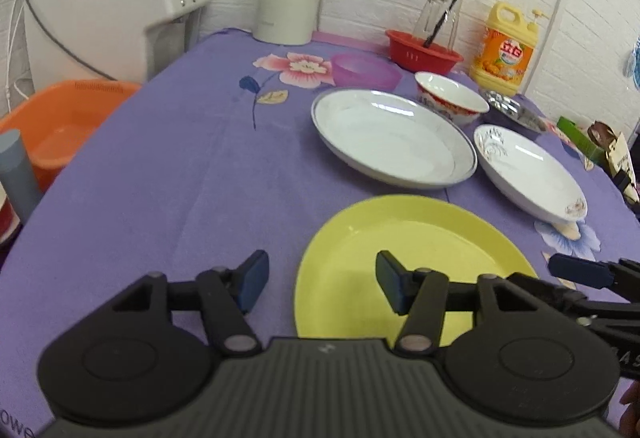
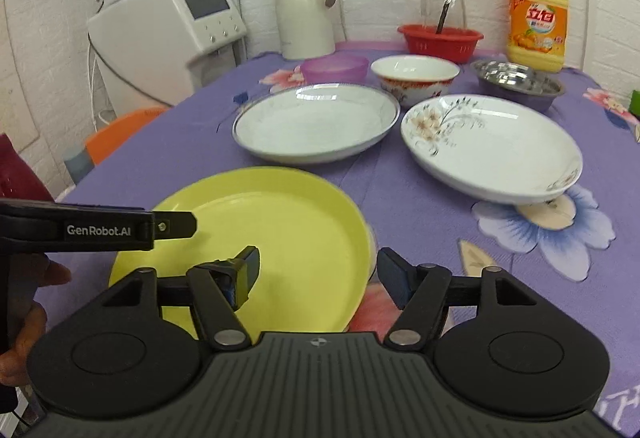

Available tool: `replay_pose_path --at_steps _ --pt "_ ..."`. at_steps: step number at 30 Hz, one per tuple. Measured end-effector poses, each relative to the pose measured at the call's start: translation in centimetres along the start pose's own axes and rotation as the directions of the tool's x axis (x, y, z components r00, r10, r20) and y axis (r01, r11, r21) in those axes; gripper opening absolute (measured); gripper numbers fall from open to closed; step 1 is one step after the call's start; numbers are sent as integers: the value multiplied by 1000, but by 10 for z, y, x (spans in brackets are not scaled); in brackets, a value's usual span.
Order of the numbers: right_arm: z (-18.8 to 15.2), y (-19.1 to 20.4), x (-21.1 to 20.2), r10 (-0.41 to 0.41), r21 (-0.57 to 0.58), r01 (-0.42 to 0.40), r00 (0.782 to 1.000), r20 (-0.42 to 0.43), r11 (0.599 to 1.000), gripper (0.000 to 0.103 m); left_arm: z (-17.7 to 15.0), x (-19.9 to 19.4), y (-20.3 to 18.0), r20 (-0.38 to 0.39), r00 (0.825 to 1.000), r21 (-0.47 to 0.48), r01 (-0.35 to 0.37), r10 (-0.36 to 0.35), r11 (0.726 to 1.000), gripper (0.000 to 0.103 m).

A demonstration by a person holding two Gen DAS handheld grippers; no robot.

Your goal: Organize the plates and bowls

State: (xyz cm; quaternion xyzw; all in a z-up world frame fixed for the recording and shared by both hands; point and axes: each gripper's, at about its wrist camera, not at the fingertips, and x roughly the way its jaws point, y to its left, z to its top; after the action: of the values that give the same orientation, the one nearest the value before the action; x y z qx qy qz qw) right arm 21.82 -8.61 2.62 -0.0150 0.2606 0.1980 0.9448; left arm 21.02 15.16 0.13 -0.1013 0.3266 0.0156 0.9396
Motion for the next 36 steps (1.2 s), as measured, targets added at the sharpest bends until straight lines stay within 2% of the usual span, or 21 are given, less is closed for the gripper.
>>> replay_pose_path --at_steps 4,9,15,18,20,23,25,31,36 --pt "33 -12 11 3 -39 -1 999 47 999 103 36 7 8 42 999 -30 18 -16 999 59" --pt "73 -22 51 23 -59 -19 997 76 998 103 77 31 8 61 998 -70 27 -23 997 62" --pt "103 -35 117 24 -73 -25 1000 -3 997 103 85 61 13 21 1000 -105 25 -22 994 63" --pt "106 -45 147 31 -43 -34 997 -75 998 103 84 74 19 -5 1000 -107 13 -14 994 63" --pt "108 -41 156 -3 -86 -3 998 -68 996 103 85 79 26 -12 1000 -124 5 -6 992 63" --pt "110 -37 167 50 -77 -60 991 -125 995 103 88 83 36 -9 1000 -168 13 -14 986 63" --pt "108 -31 174 39 -100 -54 988 -151 993 103 88 84 41 -4 1000 -191 19 -20 981 63" --pt "105 -21 182 23 -100 -40 985 -170 994 103 87 88 48 -7 1000 -209 20 -22 978 63" --pt "102 -14 173 73 -70 -87 981 -180 994 103 86 91 48 -20 999 -205 22 -27 979 63"
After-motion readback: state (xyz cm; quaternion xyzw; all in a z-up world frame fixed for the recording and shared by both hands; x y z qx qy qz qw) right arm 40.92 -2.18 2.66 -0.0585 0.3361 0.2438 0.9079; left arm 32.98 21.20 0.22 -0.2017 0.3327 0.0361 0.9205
